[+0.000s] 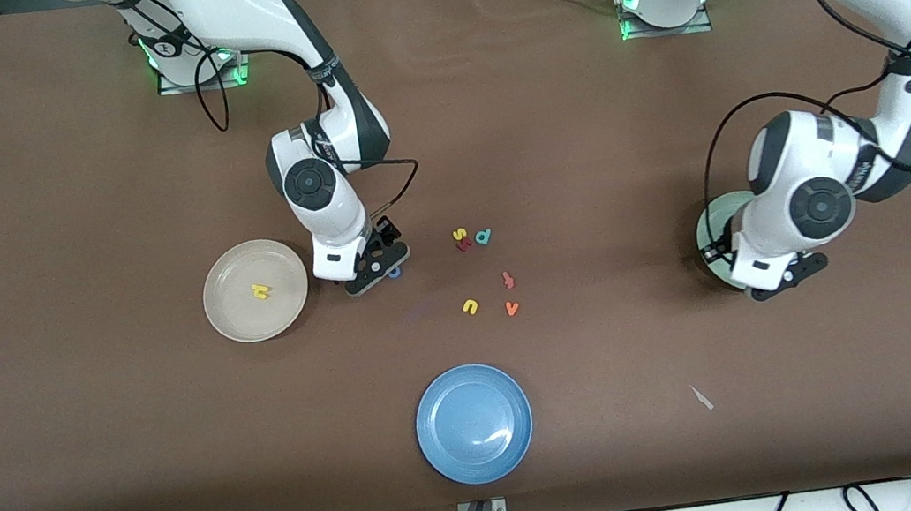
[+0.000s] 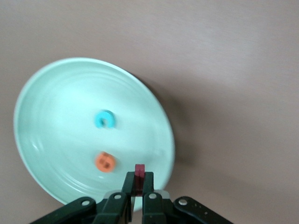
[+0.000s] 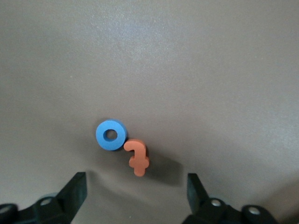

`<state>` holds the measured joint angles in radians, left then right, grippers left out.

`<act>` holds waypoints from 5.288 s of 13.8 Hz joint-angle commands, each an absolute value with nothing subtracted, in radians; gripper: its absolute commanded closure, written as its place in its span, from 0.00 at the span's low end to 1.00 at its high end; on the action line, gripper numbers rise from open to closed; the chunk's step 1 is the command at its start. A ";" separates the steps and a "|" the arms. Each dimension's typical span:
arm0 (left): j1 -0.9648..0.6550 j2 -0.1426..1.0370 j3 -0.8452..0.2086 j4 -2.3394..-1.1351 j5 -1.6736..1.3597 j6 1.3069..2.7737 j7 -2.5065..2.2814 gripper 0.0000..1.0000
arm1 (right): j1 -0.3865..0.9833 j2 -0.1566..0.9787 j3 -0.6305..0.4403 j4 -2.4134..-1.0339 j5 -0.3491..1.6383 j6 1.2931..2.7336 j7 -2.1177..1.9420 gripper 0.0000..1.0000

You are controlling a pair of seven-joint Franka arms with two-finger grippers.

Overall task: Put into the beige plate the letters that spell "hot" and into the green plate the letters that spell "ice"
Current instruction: 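Carry the pink piece onto the green plate and open the left gripper, then raise the left gripper away while the right gripper grasps the orange f, then carry the orange f onto the beige plate and open the right gripper, then move the right gripper to the blue o and grasp it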

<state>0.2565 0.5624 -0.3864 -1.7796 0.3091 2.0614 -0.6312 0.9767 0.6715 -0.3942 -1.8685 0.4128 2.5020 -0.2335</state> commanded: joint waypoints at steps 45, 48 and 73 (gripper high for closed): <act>-0.080 -0.066 0.022 -1.735 -0.018 1.591 0.067 0.00 | 0.977 0.566 -0.693 -1.900 0.425 2.201 -0.534 0.87; -0.074 -0.064 0.018 -1.733 -0.018 1.591 0.069 0.00 | 0.976 0.488 -0.696 -2.054 0.429 2.354 -0.529 0.86; -0.003 -0.020 0.031 -1.663 -0.020 1.511 0.074 0.00 | 1.042 0.652 -0.569 -1.798 0.609 2.378 0.392 0.00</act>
<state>-0.0182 -0.0318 0.0328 -1.7022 -0.0351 1.5375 0.0801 1.0469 0.5988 -0.5948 -1.8657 0.5812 2.3969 0.3266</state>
